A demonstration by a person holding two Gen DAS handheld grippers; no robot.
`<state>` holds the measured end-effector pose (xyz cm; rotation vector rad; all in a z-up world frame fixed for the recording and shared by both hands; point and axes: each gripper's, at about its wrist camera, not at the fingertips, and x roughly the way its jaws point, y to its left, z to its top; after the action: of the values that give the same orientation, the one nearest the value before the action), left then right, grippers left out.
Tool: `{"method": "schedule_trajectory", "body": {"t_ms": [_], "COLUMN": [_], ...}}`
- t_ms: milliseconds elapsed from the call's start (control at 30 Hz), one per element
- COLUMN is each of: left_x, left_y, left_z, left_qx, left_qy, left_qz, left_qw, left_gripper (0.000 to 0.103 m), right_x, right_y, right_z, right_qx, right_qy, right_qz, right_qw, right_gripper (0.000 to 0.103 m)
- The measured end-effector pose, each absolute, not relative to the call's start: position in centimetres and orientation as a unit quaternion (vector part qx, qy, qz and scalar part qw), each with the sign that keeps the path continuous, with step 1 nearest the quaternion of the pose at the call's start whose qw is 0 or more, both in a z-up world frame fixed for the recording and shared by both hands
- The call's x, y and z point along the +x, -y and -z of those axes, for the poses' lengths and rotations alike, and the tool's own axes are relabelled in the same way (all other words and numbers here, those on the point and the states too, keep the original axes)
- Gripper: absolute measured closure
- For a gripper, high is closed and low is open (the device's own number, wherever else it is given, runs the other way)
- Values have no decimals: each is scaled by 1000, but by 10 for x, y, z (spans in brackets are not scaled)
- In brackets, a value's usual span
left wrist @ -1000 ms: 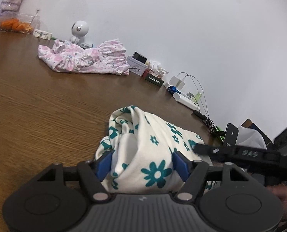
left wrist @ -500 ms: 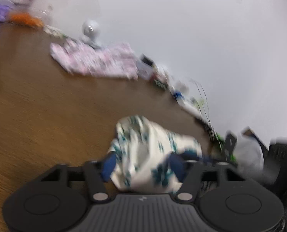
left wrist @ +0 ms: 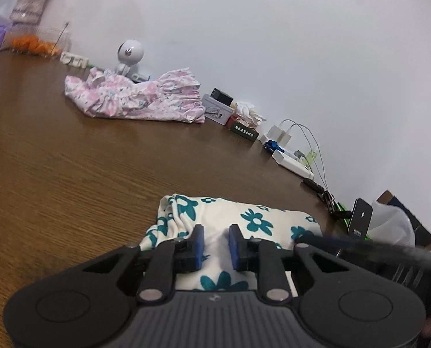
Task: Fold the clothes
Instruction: 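Grasp the folded shirt bundle with both grippers and lift it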
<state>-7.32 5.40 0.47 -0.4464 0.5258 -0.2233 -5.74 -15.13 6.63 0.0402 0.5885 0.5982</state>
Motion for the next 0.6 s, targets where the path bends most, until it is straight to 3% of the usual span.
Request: {"method": "schedule_trajectory", "body": {"t_ms": [67,267,300,333,367,400,433,467,600], "left_x": [-71,-71,-77,-83,-90,-96,-101,-102,-88], "left_y": [-54,-64,-67,-69,-72,-74,-75,-76,-86], "left_z": [-4,-10,-14,-19,-24,-28,-31,-32,-16], "left_qx": [-216,-232,-237,-242,-246,-240,-227,-219,-245], "left_qy": [-256,-272,-261,-245,-229,-220,-216,-223,-297], "left_qz": [108,121,123,123,124,114,98,79,44], "left_qw": [936,926,928,931,934,939,945,947,922], "left_gripper": [84,83,78,62,48,25,21,21,26], "right_x": [-47,-20,-18,-22,-27,-31,-35,-40,-43], "right_y": [153,149,151,155,161,166,171,176,195], "right_z": [-76,-49,-46,-50,-54,-58,-63,-67,-56], "right_qx": [28,31,36,43,50,57,64,71,120], "right_qy": [-267,-319,-324,-321,-318,-315,-312,-308,-343], "right_qz": [-273,-251,-251,-254,-257,-260,-263,-266,-255], "right_qw": [924,913,911,911,911,911,911,911,896], "right_gripper": [73,73,73,65,47,40,27,23,23]}}
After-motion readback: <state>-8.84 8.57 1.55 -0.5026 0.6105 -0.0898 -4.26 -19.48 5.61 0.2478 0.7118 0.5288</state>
